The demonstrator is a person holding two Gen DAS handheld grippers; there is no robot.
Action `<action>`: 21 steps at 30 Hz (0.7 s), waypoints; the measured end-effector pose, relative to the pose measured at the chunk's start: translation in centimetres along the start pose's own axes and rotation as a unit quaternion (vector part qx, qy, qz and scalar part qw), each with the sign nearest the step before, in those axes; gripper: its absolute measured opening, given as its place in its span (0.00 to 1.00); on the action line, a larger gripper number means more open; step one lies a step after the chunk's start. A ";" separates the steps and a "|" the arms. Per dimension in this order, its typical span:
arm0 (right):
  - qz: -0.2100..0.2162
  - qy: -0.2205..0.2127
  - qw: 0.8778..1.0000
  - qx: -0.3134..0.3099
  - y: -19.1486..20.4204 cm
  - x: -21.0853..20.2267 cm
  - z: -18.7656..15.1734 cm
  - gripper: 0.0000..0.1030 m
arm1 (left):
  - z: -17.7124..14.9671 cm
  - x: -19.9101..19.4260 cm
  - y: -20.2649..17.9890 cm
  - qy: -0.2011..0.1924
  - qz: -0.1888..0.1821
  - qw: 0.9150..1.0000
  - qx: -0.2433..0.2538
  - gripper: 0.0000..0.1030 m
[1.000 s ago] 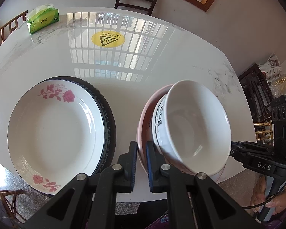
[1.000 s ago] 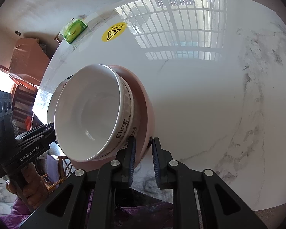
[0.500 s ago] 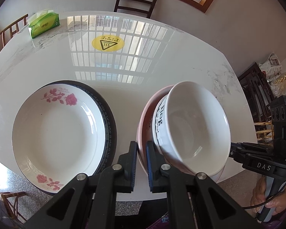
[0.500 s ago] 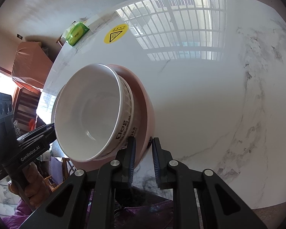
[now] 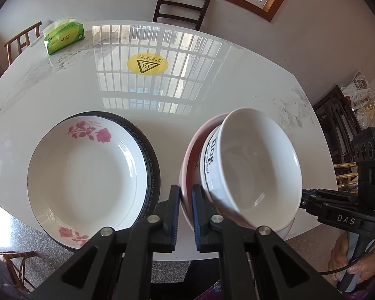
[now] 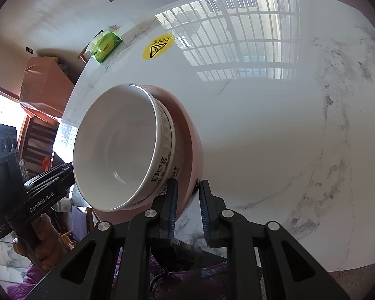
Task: Organize plates and bowls
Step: 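Lift the pink bowl with its nested bowls using both grippers, then carry the bowl stack over the flowered plate stack and lower it on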
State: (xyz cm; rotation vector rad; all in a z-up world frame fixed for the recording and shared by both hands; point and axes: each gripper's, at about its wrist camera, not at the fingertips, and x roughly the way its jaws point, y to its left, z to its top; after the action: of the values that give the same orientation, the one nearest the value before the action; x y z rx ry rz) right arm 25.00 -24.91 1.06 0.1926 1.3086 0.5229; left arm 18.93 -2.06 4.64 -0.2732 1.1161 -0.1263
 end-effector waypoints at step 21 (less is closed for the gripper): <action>0.019 -0.001 0.999 -0.027 3.6 0.3 1.0 0.18 | 0.5 -3.5 2.8 -0.034 0.020 0.999 -0.027 0.09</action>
State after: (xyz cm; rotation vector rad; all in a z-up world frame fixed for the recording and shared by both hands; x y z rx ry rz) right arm 25.07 -21.49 2.59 0.1733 1.2894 0.5897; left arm 17.77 1.49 7.07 -0.3007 1.0582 -0.0520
